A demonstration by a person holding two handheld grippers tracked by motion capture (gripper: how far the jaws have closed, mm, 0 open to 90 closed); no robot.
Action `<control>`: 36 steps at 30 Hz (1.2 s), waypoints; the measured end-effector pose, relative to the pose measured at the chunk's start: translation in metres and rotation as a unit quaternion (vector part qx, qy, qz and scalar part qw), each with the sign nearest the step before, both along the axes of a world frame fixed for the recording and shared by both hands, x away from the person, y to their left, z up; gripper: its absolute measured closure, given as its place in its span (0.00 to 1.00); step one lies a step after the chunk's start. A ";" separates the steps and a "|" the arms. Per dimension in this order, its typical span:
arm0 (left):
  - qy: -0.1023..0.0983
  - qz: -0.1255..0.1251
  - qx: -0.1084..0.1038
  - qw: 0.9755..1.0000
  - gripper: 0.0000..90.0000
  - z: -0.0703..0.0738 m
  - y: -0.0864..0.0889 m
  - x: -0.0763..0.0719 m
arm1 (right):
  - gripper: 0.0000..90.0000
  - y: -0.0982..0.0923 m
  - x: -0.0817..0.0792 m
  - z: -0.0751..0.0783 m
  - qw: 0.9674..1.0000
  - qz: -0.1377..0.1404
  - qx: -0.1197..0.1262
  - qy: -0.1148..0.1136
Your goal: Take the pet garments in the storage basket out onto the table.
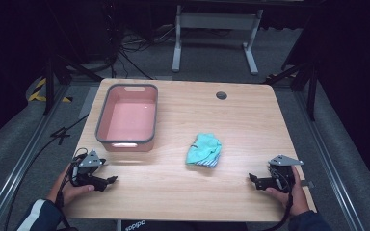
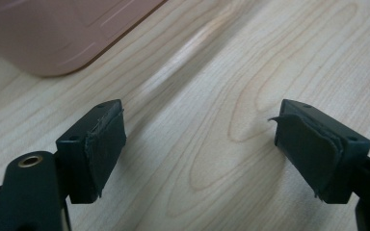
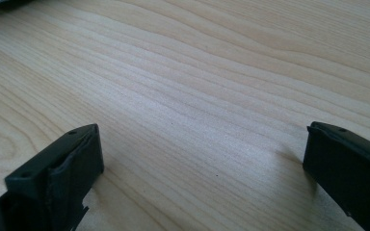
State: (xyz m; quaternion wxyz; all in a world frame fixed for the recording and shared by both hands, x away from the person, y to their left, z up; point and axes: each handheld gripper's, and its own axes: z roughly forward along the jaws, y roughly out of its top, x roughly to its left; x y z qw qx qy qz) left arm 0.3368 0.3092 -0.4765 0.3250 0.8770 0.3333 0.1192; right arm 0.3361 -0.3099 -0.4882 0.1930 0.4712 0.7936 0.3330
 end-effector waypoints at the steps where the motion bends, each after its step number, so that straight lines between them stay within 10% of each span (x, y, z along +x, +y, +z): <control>1: -0.018 0.006 -0.024 1.000 0.20 -0.005 0.003 -0.002 | 0.01 0.000 0.000 0.000 1.000 0.000 0.000 0.000; 36: -0.015 0.030 -0.020 0.999 0.17 -0.005 0.000 -0.006 | 0.01 -0.001 -0.001 0.000 1.000 0.002 -0.003 0.000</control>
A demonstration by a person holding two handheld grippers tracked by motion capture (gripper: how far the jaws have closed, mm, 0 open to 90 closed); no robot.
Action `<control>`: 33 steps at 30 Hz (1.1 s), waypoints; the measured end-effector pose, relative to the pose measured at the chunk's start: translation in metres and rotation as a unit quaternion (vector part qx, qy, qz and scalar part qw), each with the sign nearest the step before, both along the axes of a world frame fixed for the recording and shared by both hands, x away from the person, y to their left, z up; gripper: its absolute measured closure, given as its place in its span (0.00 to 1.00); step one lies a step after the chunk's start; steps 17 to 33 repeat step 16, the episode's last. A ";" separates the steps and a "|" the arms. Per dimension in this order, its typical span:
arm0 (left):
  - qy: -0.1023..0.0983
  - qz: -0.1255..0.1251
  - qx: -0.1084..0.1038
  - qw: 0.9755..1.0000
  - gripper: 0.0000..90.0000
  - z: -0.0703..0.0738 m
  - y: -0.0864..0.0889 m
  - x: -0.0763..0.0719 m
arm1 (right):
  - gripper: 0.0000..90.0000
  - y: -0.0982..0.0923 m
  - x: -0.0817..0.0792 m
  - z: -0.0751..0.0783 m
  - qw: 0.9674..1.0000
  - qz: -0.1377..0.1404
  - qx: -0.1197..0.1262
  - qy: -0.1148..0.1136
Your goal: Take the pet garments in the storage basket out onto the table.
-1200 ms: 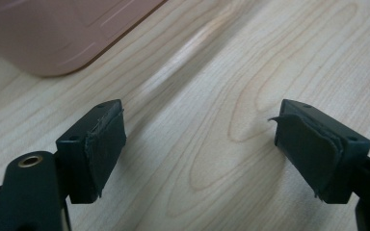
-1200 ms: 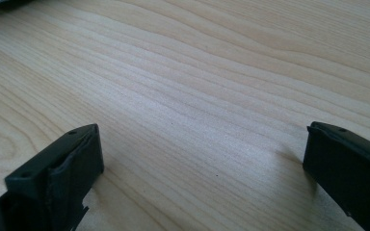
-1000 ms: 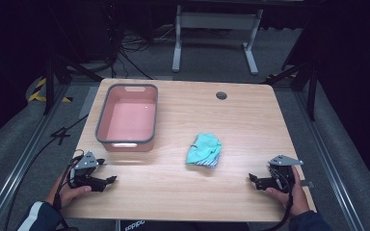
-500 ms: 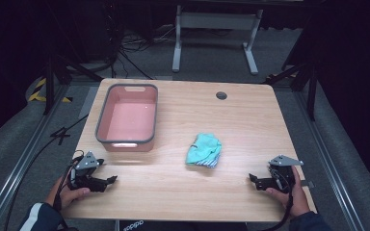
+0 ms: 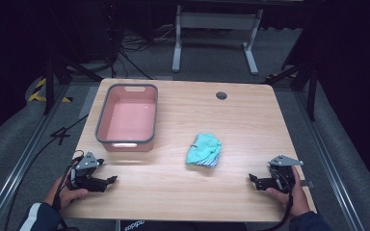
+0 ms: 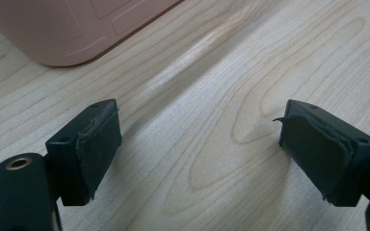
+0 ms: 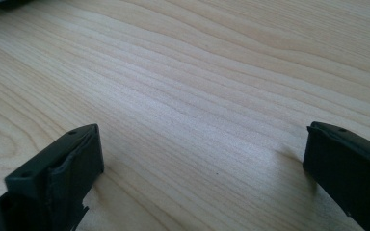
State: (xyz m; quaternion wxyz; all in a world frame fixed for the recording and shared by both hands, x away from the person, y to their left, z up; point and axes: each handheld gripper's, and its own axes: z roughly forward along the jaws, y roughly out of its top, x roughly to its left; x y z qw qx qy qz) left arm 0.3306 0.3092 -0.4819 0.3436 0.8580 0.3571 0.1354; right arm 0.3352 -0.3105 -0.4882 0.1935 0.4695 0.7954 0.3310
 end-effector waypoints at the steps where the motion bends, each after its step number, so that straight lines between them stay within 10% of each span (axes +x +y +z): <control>1: 0.000 0.000 0.000 1.000 0.17 0.000 0.000 0.000 | 0.01 0.000 0.000 0.000 1.000 0.000 0.000 0.000; 33: 0.000 0.002 0.000 1.000 0.16 0.000 -0.001 0.001 | 0.01 0.000 0.000 0.000 1.000 0.001 0.000 0.000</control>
